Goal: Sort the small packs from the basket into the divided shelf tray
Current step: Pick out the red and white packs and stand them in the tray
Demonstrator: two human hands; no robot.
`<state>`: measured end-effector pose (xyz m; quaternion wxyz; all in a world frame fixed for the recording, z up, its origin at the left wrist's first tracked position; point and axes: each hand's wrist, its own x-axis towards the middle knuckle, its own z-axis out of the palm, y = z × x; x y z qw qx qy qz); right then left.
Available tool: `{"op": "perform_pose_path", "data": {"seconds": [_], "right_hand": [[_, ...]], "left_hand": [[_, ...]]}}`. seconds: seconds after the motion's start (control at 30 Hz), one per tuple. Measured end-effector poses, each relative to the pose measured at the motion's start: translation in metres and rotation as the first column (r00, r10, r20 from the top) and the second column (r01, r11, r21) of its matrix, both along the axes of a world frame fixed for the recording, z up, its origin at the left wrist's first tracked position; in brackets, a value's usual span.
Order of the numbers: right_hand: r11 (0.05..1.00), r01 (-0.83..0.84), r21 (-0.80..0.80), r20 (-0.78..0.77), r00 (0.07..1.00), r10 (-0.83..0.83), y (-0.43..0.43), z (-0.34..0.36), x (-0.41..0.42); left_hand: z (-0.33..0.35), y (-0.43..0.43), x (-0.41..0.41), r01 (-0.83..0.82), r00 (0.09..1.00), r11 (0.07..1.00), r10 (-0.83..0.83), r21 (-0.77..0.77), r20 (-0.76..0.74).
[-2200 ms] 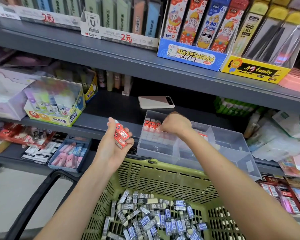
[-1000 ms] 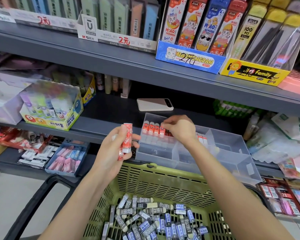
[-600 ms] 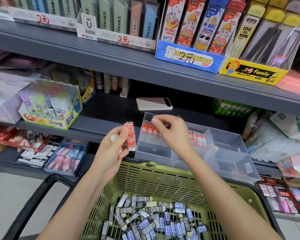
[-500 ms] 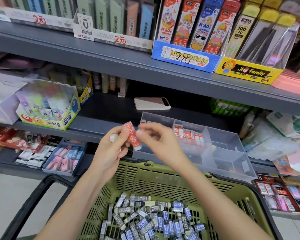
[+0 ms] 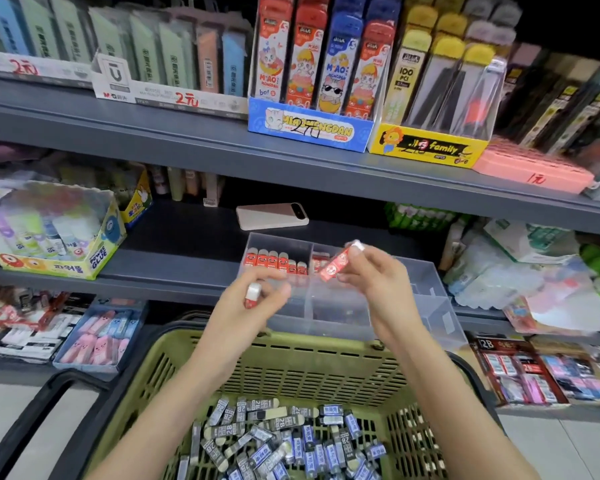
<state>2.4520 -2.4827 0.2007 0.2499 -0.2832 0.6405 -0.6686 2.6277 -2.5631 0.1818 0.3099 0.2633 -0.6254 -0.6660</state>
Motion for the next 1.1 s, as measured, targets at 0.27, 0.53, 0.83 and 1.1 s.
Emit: {"op": "perform_pose_path", "data": {"seconds": [0.27,0.53,0.83,1.1], "right_hand": [[0.803,0.333,0.495,-0.611,0.79,0.049,-0.046,-0.02,-0.067],[0.751,0.353,0.558,-0.624,0.775,0.1,-0.063,-0.037,-0.06],[0.953,-0.032,0.302,-0.518,0.834,0.192,-0.021,0.008,0.003],[0.853,-0.435,0.289,-0.29,0.809,0.511,-0.019,0.032,0.033]], "left_hand": [[0.017,-0.011,-0.015,0.115,0.967,0.739,0.071,0.664,-0.246],[0.008,-0.019,-0.019,0.043,0.98,0.798,0.083,0.601,-0.18],[0.003,-0.021,-0.013,-0.053,0.996,0.953,0.071,0.3,-0.052],[0.009,-0.03,-0.017,-0.042,0.999,0.994,0.043,0.102,-0.006]]}}
